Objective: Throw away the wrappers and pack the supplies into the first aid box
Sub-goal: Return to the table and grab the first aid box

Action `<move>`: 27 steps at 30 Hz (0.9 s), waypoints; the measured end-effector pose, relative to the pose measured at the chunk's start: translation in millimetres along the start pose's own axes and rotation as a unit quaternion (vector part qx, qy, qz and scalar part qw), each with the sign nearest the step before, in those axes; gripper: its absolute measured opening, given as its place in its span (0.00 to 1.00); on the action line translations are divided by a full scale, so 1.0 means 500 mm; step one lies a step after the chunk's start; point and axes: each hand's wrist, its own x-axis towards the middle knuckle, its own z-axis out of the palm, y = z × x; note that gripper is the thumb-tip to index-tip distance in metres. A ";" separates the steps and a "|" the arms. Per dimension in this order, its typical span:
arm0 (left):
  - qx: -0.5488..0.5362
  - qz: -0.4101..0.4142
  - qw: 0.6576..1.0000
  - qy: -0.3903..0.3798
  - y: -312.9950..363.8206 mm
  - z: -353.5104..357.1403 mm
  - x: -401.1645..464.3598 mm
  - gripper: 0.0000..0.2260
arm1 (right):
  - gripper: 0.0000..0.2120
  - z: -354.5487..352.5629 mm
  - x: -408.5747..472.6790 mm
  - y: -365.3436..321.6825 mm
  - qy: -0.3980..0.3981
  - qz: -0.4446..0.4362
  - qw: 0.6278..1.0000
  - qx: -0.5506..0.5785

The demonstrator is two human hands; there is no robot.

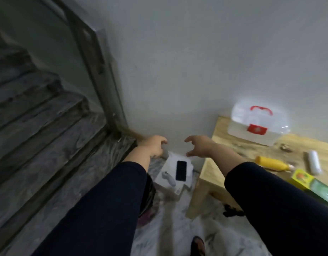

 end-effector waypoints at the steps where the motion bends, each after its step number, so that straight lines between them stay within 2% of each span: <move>1: 0.010 0.018 1.000 -0.001 0.038 -0.003 0.011 0.19 | 0.30 -0.014 -0.018 0.030 0.014 0.017 1.000 0.011; 8: 0.056 0.164 0.985 0.008 0.290 0.018 0.107 0.19 | 0.29 -0.092 -0.099 0.252 0.127 0.118 0.984 0.025; 12: 0.063 0.217 0.974 0.001 0.400 0.039 0.164 0.21 | 0.28 -0.127 -0.111 0.356 0.186 0.160 0.969 0.014; 19: 0.065 0.237 0.969 0.035 0.498 0.075 0.280 0.29 | 0.30 -0.159 -0.054 0.461 0.238 0.147 0.959 -0.034; 27: 0.084 0.236 0.966 0.067 0.531 0.130 0.378 0.32 | 0.35 -0.114 0.052 0.514 0.240 0.128 0.955 -0.120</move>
